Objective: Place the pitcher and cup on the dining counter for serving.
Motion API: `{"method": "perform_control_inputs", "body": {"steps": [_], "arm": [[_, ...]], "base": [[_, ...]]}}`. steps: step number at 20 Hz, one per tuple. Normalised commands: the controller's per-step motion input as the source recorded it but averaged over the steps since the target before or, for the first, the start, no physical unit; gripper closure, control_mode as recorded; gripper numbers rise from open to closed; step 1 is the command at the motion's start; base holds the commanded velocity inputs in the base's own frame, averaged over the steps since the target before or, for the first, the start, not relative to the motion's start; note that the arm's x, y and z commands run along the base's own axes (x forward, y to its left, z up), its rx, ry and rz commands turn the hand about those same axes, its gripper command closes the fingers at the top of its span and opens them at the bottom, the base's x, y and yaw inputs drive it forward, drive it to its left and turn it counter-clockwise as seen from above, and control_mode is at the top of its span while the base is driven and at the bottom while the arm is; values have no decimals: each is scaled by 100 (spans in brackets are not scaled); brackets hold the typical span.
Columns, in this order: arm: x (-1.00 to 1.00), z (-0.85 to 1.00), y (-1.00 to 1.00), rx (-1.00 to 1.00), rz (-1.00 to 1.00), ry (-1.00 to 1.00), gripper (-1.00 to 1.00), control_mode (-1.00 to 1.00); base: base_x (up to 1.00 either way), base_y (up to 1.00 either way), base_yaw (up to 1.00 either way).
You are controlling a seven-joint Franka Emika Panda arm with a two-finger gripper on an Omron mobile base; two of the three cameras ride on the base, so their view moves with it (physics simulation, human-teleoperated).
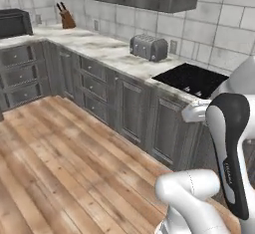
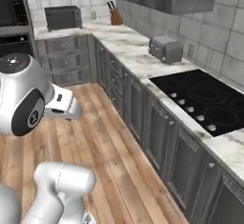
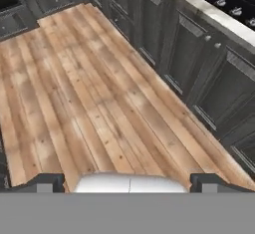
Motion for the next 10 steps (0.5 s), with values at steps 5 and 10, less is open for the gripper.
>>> {"method": "perform_control_inputs", "body": {"steps": [5, 10], "arm": [[0, 0, 0, 0, 0, 0, -100, 100], [0, 0, 0, 0, 0, 0, -100, 100]], "base": [[0, -7, -90], [0, -42, -76]]}}
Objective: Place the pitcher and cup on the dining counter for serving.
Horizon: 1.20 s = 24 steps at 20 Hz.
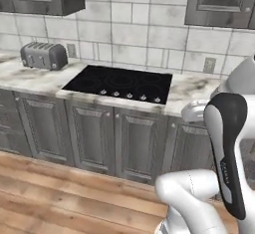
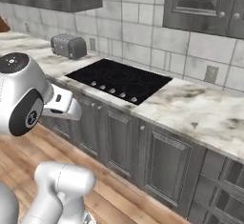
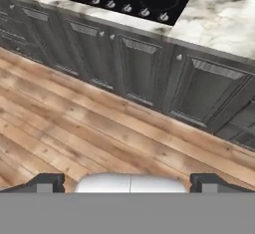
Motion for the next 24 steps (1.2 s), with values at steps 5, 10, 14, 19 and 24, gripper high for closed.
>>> {"method": "perform_control_inputs", "body": {"steps": [5, 10, 14, 19, 24], "arm": [[0, 0, 0, 0, 0, 0, -100, 100], [0, 0, 0, 0, 0, 0, -100, 100], [0, 0, 0, 0, 0, 0, -100, 100], [0, 0, 0, 0, 0, 0, -100, 100], [0, 0, 0, 0, 0, 0, -100, 100]], "base": [[2, -60, -52], [17, -84, -36], [34, -100, -28], [37, -76, -41], [33, -14, -68]]}}
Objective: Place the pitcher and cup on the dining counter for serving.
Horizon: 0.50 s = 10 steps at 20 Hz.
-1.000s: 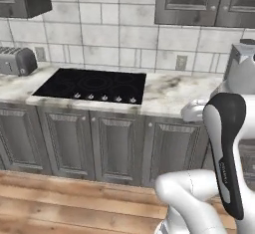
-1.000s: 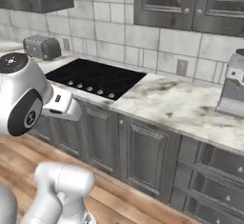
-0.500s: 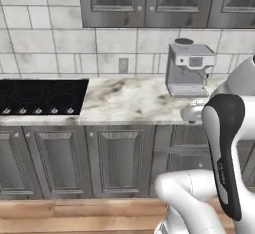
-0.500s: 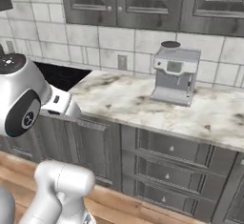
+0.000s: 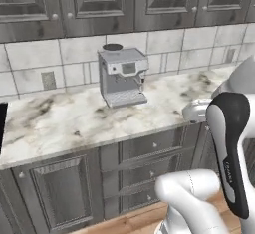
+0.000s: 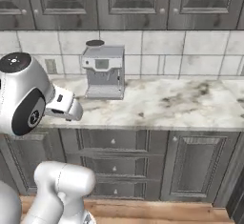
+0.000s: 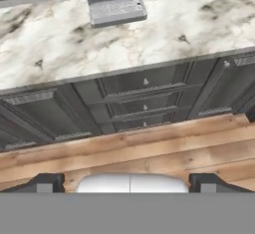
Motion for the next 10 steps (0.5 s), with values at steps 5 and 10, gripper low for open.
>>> {"method": "perform_control_inputs", "body": {"steps": [5, 10], "arm": [[0, 0, 0, 0, 0, 0, -100, 100], [0, 0, 0, 0, 0, 0, -100, 100]], "base": [[22, -20, -69], [16, -32, -59]]}}
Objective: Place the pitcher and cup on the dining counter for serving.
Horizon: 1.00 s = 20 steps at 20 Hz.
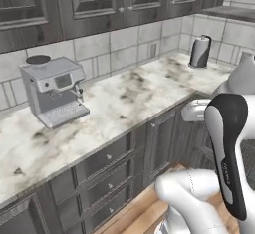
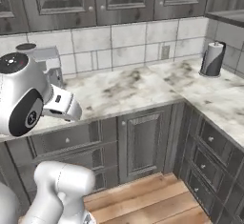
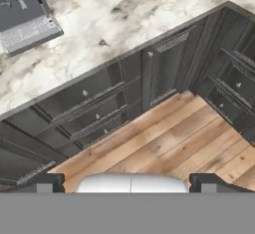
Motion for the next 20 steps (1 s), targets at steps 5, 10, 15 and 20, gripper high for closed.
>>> {"method": "perform_control_inputs", "body": {"steps": [5, 10, 15, 20], "arm": [[0, 0, 0, 0, 0, 0, -100, 100], [0, 0, 0, 0, 0, 0, -100, 100], [0, 0, 0, 0, 0, 0, -100, 100], [0, 0, 0, 0, 0, 0, -100, 100]], "base": [[17, -34, -61], [28, -45, -59], [76, -33, -53], [90, -2, -49]]}}
